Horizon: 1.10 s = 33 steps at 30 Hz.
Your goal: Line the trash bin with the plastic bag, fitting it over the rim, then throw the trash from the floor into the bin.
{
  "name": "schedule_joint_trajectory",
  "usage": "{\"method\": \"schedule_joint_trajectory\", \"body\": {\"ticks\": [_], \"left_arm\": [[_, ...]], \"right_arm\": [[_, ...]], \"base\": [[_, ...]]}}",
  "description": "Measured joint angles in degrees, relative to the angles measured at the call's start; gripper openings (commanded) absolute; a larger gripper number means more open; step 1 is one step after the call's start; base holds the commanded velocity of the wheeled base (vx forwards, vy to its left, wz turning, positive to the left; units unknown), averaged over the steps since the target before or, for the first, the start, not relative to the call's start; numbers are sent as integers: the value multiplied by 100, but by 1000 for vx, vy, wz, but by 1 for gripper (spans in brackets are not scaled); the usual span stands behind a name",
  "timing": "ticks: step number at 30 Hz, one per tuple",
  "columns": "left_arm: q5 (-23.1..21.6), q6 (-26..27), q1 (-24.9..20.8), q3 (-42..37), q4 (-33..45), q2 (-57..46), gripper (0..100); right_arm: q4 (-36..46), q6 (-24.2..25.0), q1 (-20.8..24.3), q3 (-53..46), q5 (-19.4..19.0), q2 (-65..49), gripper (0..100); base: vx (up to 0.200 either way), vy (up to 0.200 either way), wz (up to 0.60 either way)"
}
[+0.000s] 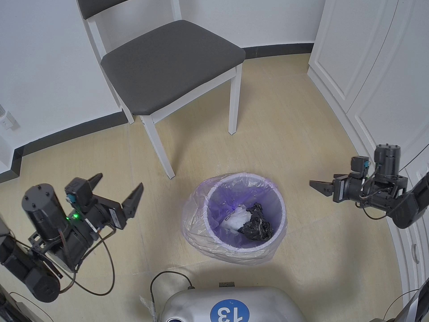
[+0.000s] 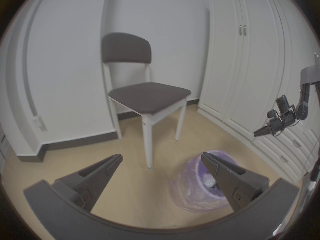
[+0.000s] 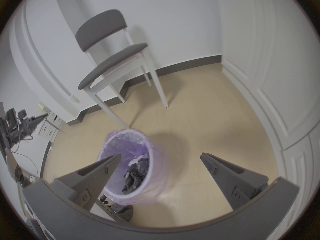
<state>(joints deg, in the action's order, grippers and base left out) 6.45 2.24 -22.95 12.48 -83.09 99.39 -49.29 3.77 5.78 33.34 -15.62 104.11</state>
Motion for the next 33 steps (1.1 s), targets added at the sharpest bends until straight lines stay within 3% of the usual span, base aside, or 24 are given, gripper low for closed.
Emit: {"method": "schedule_joint_trajectory", "body": {"ticks": [6, 12, 15, 24, 33], "left_arm": [[-416, -286, 83, 750, -378, 1434, 100], [-1091, -792, 240, 1773, -581, 2719, 100], [-1381, -939, 311, 2161, -592, 3228, 100], [-1591, -1031, 590, 2931, -589, 4317, 100], [-2905, -1042, 669, 3261, -581, 4728, 100]], "right_arm": [[-257, 26, -635, -711, 5, -599, 100], [330, -38, -1073, -1022, 10, -1398, 100], [558, -121, -1179, -1076, 16, -1676, 100], [657, -232, -1306, -1093, 18, -1987, 100], [679, -249, -1321, -967, 18, -2015, 100]], "base": [[0, 0, 0], [0, 0, 0], [0, 0, 0], [0, 0, 0], [0, 0, 0]]}}
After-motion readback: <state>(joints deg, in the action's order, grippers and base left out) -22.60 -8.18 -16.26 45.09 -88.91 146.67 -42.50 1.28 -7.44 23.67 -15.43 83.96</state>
